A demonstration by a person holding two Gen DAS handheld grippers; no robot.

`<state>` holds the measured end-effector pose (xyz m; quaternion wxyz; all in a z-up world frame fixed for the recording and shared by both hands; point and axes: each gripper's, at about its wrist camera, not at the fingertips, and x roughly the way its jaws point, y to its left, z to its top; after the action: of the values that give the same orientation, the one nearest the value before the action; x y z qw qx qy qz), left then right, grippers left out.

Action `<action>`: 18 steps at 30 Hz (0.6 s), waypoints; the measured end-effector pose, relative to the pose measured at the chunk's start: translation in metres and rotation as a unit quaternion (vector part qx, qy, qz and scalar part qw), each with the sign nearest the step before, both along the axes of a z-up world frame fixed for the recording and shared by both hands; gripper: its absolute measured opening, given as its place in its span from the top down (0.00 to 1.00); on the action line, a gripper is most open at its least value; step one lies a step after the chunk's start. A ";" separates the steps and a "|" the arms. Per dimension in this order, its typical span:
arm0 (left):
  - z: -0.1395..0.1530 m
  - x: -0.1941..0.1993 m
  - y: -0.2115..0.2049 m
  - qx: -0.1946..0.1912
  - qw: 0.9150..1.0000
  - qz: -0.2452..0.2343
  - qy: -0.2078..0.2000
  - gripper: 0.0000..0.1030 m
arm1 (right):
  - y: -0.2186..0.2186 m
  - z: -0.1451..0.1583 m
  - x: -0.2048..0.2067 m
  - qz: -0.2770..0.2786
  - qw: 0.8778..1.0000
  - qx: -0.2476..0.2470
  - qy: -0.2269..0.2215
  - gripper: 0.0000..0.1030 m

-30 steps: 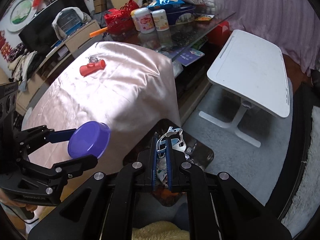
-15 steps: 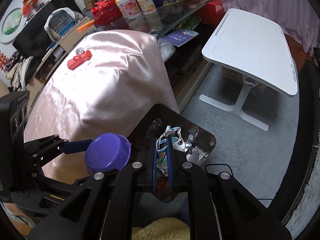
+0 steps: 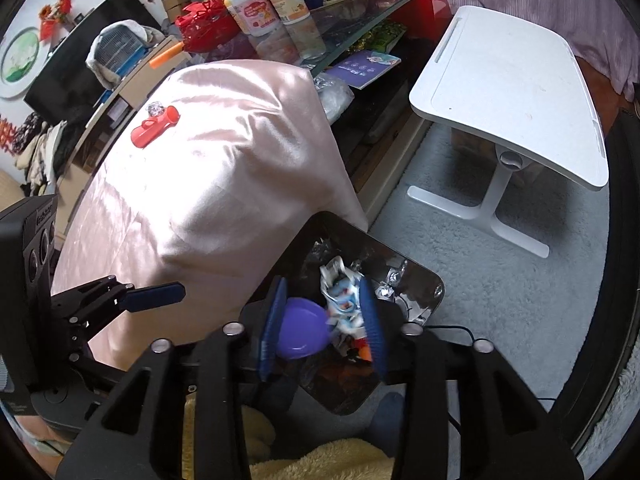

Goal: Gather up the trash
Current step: 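Carry the lid and wrapper over the bin and release them, then grasp the pink funnel with the right gripper while the left grasps the crumpled foil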

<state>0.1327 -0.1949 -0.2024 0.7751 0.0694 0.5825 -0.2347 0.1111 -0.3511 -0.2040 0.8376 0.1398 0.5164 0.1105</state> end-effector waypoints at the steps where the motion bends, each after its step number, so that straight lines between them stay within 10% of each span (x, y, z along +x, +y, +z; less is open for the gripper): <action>1: 0.003 -0.001 0.002 -0.002 1.000 0.001 -0.003 0.23 | 0.000 0.003 -0.001 -0.002 1.000 -0.002 -0.002 0.60; 12: 0.063 -0.014 0.052 -0.025 0.997 0.035 -0.066 0.13 | 0.014 0.051 -0.002 -0.012 0.998 -0.021 -0.053 0.28; 18: 0.076 -0.003 0.112 -0.017 0.992 0.094 -0.080 0.11 | 0.058 0.065 0.014 0.024 0.997 -0.030 -0.065 0.28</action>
<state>0.1293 -0.0826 -0.1269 0.8390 0.0200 0.5184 -0.1644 0.1256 -0.2935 -0.1394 0.8704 0.0944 0.4670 0.1239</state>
